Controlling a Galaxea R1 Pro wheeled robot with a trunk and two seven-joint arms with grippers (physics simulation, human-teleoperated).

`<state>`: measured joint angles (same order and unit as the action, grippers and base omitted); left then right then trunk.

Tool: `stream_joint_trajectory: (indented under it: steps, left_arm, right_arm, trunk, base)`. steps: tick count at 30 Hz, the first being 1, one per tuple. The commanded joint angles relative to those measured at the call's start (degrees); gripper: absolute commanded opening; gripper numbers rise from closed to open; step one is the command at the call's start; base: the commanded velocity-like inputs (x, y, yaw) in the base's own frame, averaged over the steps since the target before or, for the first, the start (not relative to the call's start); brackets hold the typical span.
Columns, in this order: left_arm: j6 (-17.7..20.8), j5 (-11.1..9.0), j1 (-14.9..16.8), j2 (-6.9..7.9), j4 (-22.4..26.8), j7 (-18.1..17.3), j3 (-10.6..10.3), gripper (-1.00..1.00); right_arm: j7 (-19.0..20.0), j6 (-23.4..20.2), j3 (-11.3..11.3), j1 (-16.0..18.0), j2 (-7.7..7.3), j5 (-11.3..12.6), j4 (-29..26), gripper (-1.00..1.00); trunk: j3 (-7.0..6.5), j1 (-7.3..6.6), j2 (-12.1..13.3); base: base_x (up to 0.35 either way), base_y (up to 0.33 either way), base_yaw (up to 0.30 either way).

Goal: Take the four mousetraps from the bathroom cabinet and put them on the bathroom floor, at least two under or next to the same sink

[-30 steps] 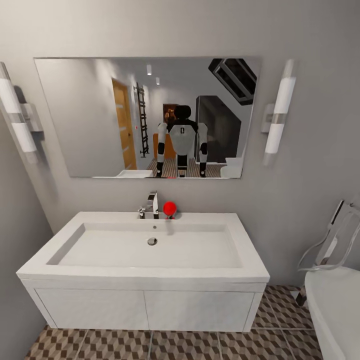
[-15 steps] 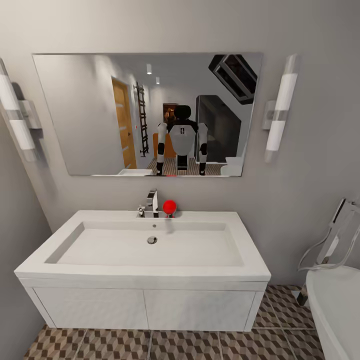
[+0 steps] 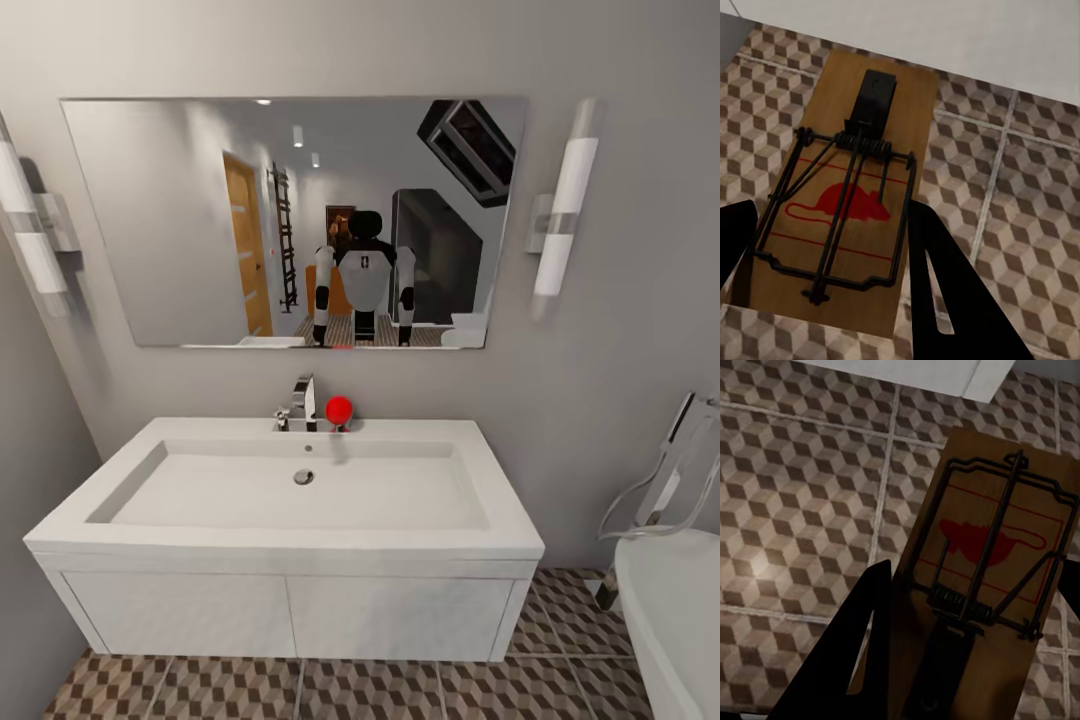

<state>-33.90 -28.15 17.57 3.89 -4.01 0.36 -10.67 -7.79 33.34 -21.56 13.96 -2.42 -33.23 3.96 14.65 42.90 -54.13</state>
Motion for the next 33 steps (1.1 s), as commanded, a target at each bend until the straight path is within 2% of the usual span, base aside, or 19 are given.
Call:
stream_joint_trajectory:
  steps: [1, 33]
  left_arm:
    - [-0.29, -0.24, 0.09, -0.02, -0.21, 0.08, -0.49, -1.00]
    - [-0.20, -0.34, 0.09, -0.02, -0.20, 0.16, -0.49, -1.00]
  right_arm:
    - [-0.24, 0.31, -0.31, 0.11, -0.04, -0.46, 0.27, -1.00]
    - [0.12, 0.52, -0.50, 0.11, -0.04, -0.08, 0.26, -1.00]
  trunk:
    - [0.26, 0.23, -0.47]
    - [6.00, 7.26, -13.31]
  base:
    - [0.000, 0.000, 0.000]
    - [0.000, 0.000, 0.000]
